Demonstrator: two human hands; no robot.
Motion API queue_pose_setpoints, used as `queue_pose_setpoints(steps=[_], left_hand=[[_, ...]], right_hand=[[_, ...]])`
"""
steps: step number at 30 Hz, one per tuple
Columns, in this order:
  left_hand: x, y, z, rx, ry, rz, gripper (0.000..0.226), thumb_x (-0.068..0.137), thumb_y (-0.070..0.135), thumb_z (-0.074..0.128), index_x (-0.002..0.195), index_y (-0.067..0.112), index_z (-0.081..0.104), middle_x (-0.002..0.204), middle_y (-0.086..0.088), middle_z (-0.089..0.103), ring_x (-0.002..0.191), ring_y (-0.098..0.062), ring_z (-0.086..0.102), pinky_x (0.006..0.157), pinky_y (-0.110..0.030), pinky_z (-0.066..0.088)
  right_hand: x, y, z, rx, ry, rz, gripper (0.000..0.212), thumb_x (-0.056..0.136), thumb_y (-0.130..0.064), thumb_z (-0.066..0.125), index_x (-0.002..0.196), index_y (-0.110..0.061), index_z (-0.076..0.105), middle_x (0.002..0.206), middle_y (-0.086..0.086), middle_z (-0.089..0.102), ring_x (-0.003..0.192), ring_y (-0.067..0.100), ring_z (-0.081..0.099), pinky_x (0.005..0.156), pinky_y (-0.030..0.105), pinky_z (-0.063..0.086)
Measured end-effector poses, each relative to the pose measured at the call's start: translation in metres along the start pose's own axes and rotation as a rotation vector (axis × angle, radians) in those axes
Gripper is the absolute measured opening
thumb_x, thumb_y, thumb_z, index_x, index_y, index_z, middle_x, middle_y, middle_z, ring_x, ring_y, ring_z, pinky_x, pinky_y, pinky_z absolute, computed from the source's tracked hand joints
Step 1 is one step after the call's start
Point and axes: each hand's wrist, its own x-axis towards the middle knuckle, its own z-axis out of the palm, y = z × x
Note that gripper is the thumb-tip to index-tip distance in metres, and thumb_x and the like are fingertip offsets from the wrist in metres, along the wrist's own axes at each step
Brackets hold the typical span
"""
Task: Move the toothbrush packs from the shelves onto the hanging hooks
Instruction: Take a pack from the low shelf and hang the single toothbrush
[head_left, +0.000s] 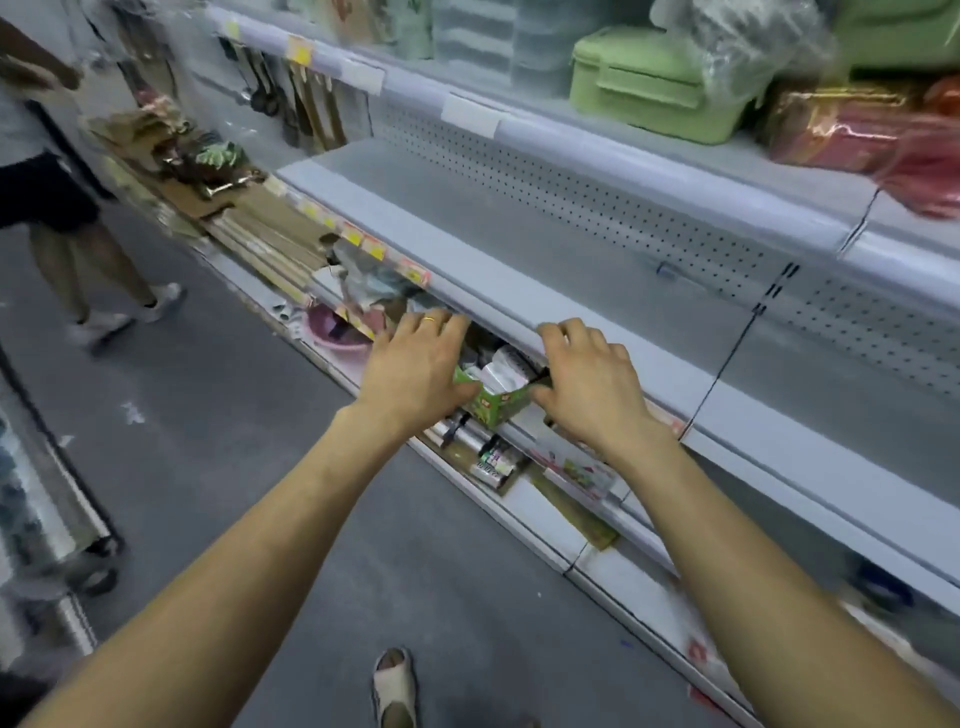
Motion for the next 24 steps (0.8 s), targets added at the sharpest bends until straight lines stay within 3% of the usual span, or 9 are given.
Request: queue_pose_setpoints(steps=[11,17,24], left_hand=[[0.117,0.012,0.031,-0.050,-0.065,0.487,0.083,0.088,0.063,0.069,0.153,0.022,0.039,0.155,-0.004,0.045,0.141,-0.031,0.043,0.107,-0.054,0.045],[0.159,0.045,0.059,-0.043,-0.074,0.560,0.080,0.089,0.064,0.066,0.152,0.021,0.039,0.157,-0.005,0.043,0.141,-0.032,0.042,0.106,-0.052,0.043],[0.202,0.083,0.098,-0.105,-0.065,0.531,0.080,0.092,0.064,0.063,0.155,0.023,0.036,0.161,-0.004,0.040,0.147,-0.027,0.037,0.111,-0.050,0.039]], right_hand=[[0.007,0.037,0.023,0.041,-0.001,0.470,0.067,0.095,-0.040,0.069,0.152,-0.016,0.041,0.146,0.013,0.049,0.129,0.037,0.051,0.103,0.050,0.045],[0.021,0.081,0.041,0.018,-0.021,0.537,0.069,0.095,-0.043,0.069,0.152,-0.016,0.040,0.148,0.013,0.049,0.131,0.037,0.050,0.103,0.050,0.045],[0.049,0.128,0.076,0.010,0.001,0.489,0.069,0.097,-0.043,0.066,0.155,-0.017,0.039,0.150,0.010,0.047,0.133,0.035,0.049,0.106,0.049,0.045]])
